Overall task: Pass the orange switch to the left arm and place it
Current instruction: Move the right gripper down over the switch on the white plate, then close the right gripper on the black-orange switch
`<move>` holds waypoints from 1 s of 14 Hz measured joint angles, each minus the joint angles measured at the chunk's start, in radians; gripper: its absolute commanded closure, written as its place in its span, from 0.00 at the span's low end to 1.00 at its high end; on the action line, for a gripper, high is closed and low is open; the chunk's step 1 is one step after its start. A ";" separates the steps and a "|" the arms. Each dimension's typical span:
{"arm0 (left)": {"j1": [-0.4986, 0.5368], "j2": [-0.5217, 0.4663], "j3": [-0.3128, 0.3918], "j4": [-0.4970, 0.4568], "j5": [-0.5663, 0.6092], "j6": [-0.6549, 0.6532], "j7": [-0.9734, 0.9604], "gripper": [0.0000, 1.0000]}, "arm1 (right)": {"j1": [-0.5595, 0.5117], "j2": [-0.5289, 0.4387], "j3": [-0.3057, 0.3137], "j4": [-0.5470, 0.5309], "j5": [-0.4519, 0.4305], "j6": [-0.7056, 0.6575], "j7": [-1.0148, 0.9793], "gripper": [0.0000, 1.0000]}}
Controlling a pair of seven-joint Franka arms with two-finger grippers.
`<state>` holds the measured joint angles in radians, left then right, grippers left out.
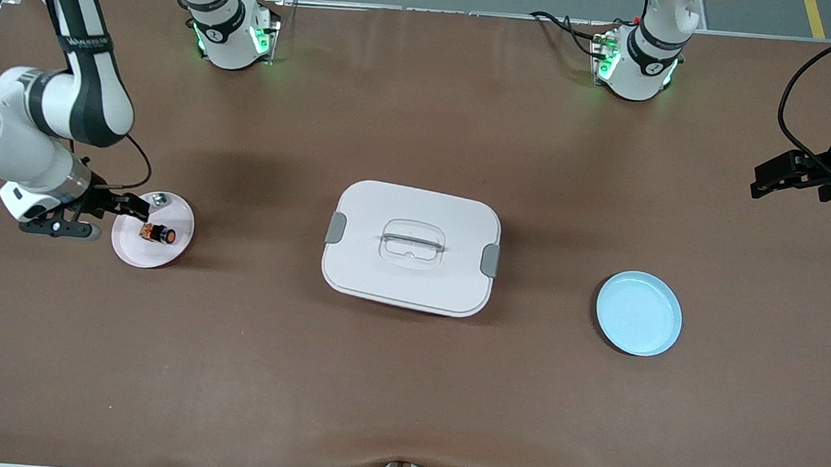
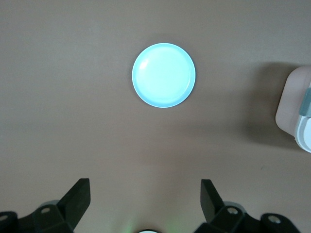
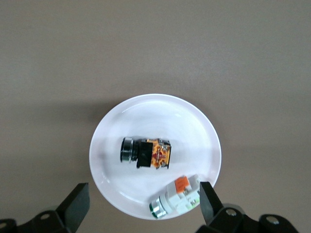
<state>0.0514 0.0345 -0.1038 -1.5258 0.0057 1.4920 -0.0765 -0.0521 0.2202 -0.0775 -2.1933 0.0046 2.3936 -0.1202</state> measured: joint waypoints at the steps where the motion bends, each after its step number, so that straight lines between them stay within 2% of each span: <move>1: 0.000 0.000 0.000 0.000 0.000 0.002 0.000 0.00 | -0.002 0.021 0.000 -0.012 0.000 0.037 0.000 0.00; 7: 0.001 0.000 0.000 0.000 0.000 0.014 0.000 0.00 | -0.007 0.109 0.000 -0.026 0.005 0.129 0.055 0.00; 11: 0.001 0.000 0.000 0.000 0.000 0.015 0.001 0.00 | -0.004 0.147 0.005 -0.022 0.092 0.153 0.062 0.00; 14: 0.001 0.000 0.000 -0.001 0.000 0.018 0.001 0.00 | 0.000 0.168 0.008 -0.011 0.100 0.169 0.062 0.00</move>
<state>0.0527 0.0349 -0.1037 -1.5266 0.0057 1.5100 -0.0759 -0.0524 0.3878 -0.0699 -2.2047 0.1041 2.5623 -0.0582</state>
